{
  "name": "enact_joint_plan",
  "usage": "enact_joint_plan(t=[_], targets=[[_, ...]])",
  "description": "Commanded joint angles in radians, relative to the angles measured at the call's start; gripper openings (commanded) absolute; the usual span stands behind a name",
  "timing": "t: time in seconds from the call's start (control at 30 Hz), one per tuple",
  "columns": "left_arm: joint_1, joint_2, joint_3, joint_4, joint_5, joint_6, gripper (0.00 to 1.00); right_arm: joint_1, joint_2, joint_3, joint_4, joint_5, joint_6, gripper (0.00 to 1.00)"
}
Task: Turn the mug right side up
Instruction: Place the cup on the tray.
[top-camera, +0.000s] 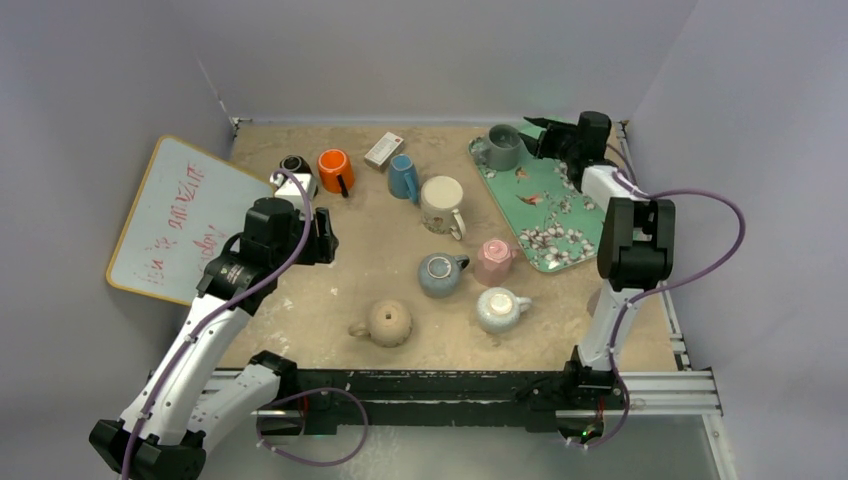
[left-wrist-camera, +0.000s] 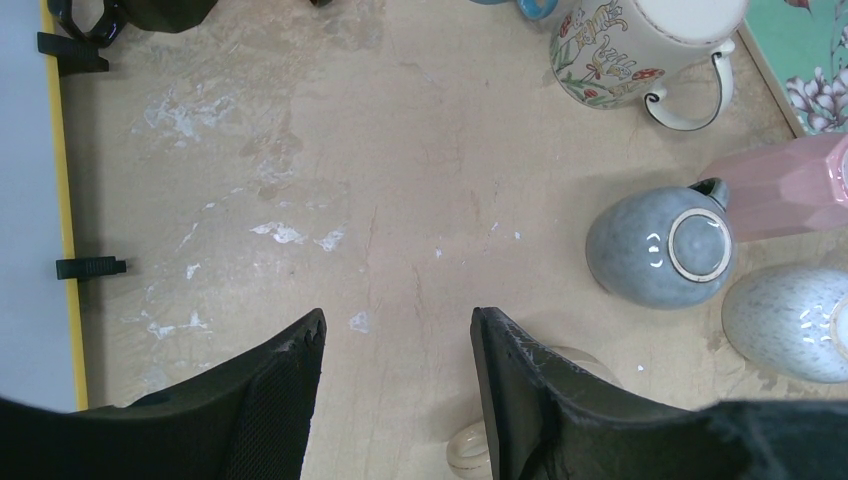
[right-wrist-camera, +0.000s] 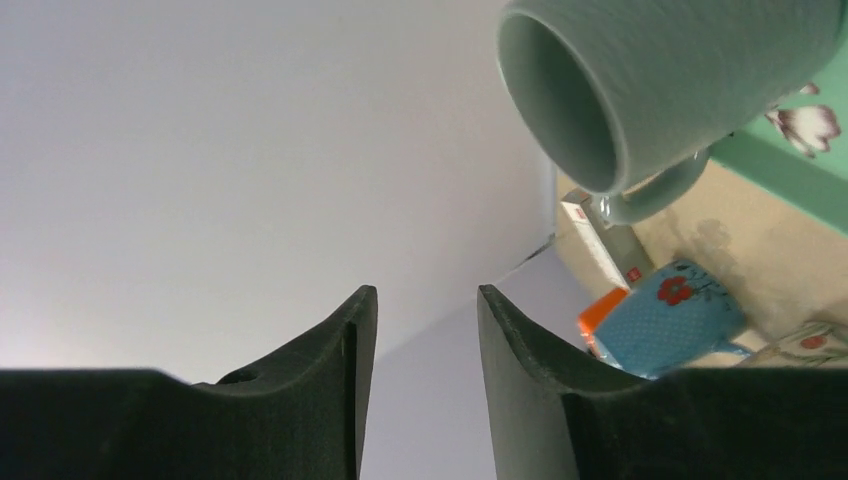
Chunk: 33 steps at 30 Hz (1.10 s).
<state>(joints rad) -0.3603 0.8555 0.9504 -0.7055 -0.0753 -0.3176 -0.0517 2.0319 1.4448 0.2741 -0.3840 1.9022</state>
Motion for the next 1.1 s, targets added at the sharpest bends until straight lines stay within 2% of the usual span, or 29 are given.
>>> enact_joint_plan(t=[0.0, 0.1, 0.23, 0.33, 0.4, 0.53, 0.7, 1.07], targets=[[0.004, -0.010, -0.001, 0.006, 0.003, 0.015, 0.54, 0.001, -0.069, 0.013, -0.061, 0.007, -0.320, 0.43], [0.003, -0.016, -0.001, 0.007, 0.007, 0.015, 0.54, 0.000, -0.084, 0.012, -0.144, 0.059, -0.516, 0.42], [0.003, -0.021, -0.001, 0.006, 0.009, 0.015, 0.55, 0.000, -0.091, 0.005, -0.147, 0.107, -0.732, 0.43], [0.003, -0.020, -0.004, 0.005, 0.011, 0.017, 0.55, 0.000, -0.047, 0.103, -0.204, 0.074, -0.952, 0.46], [0.004, -0.021, -0.003, 0.007, 0.012, 0.017, 0.55, 0.003, -0.035, 0.158, -0.269, 0.106, -1.104, 0.48], [0.003, -0.024, -0.003, 0.007, 0.010, 0.017, 0.55, 0.004, -0.063, 0.150, -0.318, 0.195, -1.257, 0.48], [0.003, -0.019, -0.002, 0.009, 0.012, 0.017, 0.55, 0.004, -0.029, 0.162, -0.227, 0.134, -1.285, 0.53], [0.003, -0.014, -0.003, 0.006, 0.005, 0.020, 0.55, 0.006, 0.085, 0.190, -0.074, 0.081, -1.138, 0.64]])
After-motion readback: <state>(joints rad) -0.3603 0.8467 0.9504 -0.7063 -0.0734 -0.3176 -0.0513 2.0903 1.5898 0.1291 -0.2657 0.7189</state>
